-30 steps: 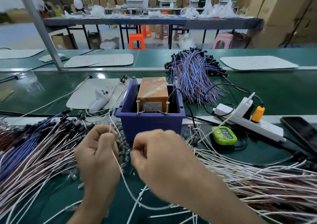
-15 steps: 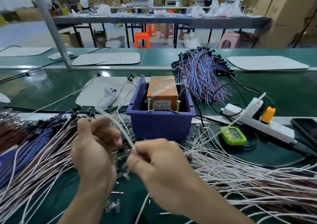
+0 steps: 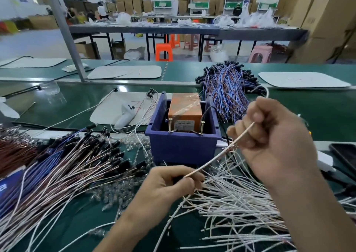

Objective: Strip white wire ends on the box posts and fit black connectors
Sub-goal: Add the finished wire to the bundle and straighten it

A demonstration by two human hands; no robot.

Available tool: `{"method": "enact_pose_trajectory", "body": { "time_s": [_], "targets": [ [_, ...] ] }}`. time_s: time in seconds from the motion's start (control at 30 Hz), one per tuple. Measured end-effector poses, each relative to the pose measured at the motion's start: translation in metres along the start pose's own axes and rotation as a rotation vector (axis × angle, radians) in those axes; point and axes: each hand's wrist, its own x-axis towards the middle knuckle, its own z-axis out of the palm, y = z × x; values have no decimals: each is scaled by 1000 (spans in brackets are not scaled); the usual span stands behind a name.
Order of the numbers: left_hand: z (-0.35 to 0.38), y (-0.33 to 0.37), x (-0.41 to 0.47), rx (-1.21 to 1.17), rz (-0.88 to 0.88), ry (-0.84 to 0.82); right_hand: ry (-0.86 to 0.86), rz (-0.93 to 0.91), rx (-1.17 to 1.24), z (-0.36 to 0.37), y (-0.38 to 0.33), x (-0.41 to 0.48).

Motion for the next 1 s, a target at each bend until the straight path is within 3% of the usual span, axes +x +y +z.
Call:
{"method": "enact_pose_trajectory", "body": {
  "time_s": [0.17,0.23,0.4,0.47,0.57,0.6,0.7,0.8,0.9,1.0],
  "targets": [
    [0,-4,0,-203,-2,131,56,-1,-166,-22,-15,11],
    [2,-6,1,-168,-26,249,90,46,-217,-33,-16,13],
    [8,-8,-2,21,-27,316,152,260,-301,-73,-7,6],
    [9,-14,-1,89,5,441,279,247,-604,-87,-3,1],
    [7,-21,2,143,76,586,396,146,-1380,-99,-5,-5],
    [6,-22,3,161,82,604,391,54,-1513,-95,-5,-10],
    [8,-24,4,172,89,562,160,-335,-1404,-69,15,-25],
    [13,-24,3,91,105,429,-140,-493,-1332,-35,60,-42],
    [12,-21,1,38,179,327,-280,-486,-1323,-29,97,-48],
    [7,-22,0,86,189,347,-258,-392,-1222,-34,104,-47]
  ]
}}
